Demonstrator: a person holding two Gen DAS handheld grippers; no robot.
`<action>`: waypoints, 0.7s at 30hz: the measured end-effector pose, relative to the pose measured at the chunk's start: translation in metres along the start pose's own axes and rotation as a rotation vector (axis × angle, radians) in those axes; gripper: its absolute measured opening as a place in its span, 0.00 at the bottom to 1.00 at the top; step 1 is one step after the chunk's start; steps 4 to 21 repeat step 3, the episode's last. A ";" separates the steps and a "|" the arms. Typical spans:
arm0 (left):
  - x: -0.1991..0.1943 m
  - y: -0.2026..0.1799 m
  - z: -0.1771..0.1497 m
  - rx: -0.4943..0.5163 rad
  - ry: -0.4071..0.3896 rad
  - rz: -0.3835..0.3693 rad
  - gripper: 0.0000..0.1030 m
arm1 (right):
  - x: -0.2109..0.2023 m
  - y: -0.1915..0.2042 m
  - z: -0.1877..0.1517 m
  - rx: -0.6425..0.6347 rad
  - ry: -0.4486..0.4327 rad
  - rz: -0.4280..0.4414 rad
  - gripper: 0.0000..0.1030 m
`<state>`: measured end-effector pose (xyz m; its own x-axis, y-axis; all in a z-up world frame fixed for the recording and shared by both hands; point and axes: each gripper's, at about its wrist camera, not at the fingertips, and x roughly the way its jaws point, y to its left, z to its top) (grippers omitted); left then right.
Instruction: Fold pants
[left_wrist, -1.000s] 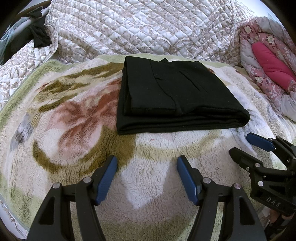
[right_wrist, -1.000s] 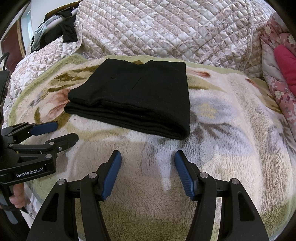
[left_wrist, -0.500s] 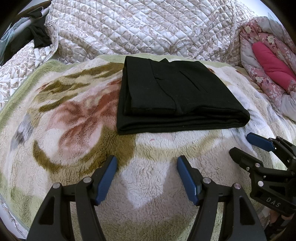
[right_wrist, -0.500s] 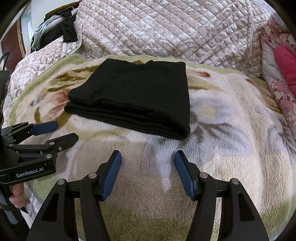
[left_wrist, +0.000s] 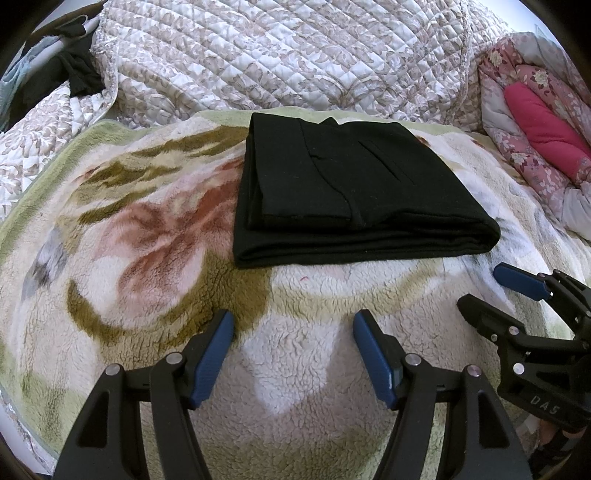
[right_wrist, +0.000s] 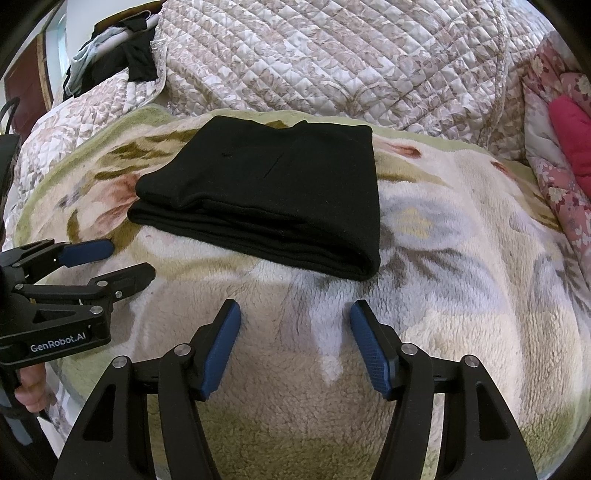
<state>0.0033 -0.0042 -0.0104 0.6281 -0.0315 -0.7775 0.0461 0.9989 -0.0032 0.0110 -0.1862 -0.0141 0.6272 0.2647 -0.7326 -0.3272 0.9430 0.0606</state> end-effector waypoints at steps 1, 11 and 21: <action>0.000 0.001 -0.001 -0.001 -0.002 0.001 0.68 | 0.002 -0.001 0.000 -0.011 -0.014 -0.006 0.65; -0.001 0.003 -0.002 0.001 -0.006 0.004 0.68 | 0.004 -0.002 0.001 -0.013 -0.024 -0.007 0.69; -0.001 0.003 -0.002 0.001 -0.006 0.004 0.68 | 0.004 -0.002 0.001 -0.013 -0.024 -0.007 0.69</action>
